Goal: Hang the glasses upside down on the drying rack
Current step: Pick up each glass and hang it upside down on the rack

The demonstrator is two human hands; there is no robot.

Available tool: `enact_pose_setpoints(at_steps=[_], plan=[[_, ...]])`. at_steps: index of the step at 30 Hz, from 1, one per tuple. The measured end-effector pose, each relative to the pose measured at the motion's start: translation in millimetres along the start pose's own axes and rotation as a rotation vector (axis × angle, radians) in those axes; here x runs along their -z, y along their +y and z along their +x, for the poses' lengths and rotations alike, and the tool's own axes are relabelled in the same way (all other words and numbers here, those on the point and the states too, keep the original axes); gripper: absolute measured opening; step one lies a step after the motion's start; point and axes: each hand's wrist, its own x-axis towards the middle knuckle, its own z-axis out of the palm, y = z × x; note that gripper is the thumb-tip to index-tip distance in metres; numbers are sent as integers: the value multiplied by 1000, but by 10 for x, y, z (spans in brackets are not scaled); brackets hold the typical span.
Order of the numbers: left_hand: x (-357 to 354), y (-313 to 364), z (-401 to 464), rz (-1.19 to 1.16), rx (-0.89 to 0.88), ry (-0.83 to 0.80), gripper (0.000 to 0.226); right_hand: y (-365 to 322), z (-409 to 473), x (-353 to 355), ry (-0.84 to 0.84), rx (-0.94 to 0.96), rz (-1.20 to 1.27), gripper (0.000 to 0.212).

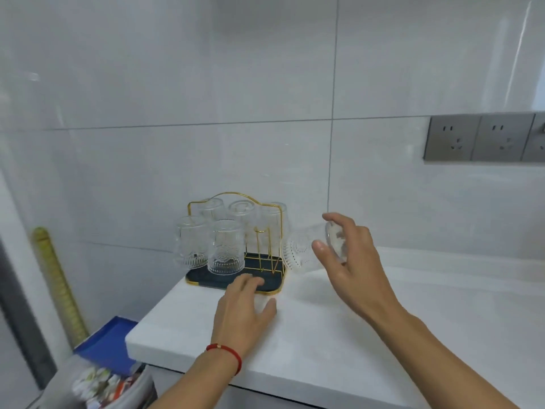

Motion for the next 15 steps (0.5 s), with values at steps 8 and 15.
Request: enact_pose_setpoints(at_steps=[8, 15], plan=[[-171, -192, 1, 163, 21, -89, 68, -490, 799, -284, -61, 120, -182, 62], [-198, -212, 8, 218, 13, -117, 65, -554, 1175, -636, -299, 103, -424, 64]])
